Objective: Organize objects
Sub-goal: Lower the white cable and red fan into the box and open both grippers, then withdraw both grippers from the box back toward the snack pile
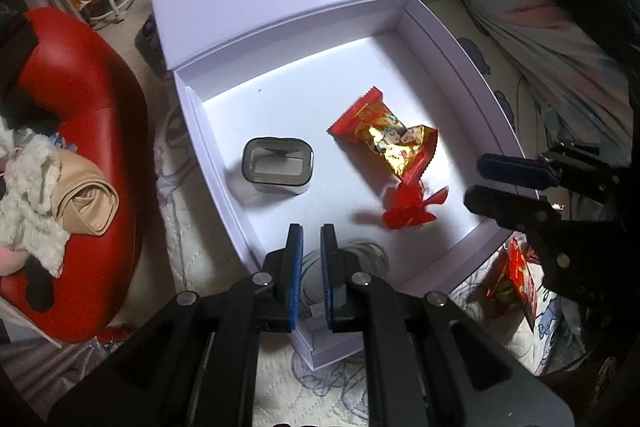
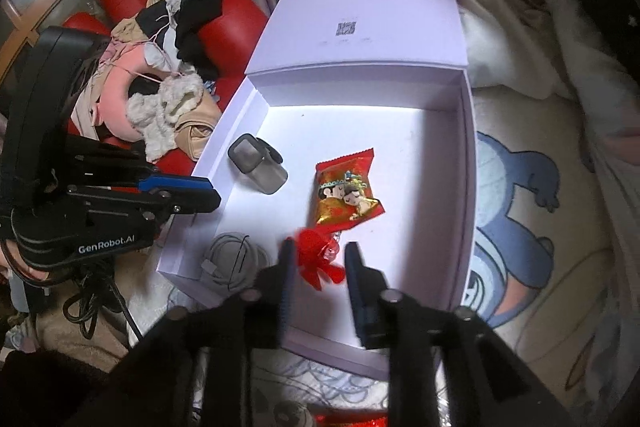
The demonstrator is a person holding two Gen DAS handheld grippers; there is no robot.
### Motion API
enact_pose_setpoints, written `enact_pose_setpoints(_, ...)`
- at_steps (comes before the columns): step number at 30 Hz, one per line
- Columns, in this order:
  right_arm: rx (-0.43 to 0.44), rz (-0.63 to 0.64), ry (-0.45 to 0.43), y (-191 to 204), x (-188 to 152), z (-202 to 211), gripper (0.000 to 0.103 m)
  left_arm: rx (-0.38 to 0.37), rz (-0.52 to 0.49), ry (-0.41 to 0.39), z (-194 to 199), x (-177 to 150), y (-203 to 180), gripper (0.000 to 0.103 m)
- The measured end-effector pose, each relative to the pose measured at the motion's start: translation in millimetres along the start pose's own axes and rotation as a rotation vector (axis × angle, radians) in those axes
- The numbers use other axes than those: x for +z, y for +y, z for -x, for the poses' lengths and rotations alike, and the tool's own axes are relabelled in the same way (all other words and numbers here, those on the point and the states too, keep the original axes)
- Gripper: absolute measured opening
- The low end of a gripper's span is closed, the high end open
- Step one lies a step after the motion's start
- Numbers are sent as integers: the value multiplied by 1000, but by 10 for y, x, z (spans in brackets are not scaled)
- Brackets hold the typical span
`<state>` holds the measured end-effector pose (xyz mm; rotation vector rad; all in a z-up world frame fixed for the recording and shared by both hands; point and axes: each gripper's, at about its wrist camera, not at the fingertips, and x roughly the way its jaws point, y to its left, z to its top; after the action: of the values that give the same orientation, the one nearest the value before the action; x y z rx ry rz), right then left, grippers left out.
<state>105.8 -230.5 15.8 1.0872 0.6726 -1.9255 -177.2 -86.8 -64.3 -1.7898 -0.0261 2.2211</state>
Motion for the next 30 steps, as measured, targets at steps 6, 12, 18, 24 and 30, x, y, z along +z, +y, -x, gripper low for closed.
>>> enact_pose_setpoints(6, -19, -5, -28, 58, -30, 175, 26, 49, 10, -4, 117, -23, 13, 17)
enact_pose_setpoints(12, -39, -18, -69, 108, -73, 404, 26, 68, 15, -39, 338, -72, -43, 31)
enact_pose_setpoints(18, -143, -117, -81, 180, -144, 633, 30, 109, -2, -94, 582, -128, -146, 47)
enact_pose_setpoints(24, -164, -135, -117, 268, -232, 863, 37, 103, -15, -126, 781, -218, -264, 48)
enact_pose_setpoints(30, -189, -151, -151, 350, -352, 1098, 41, 98, -27, -154, 935, -349, -406, 49)
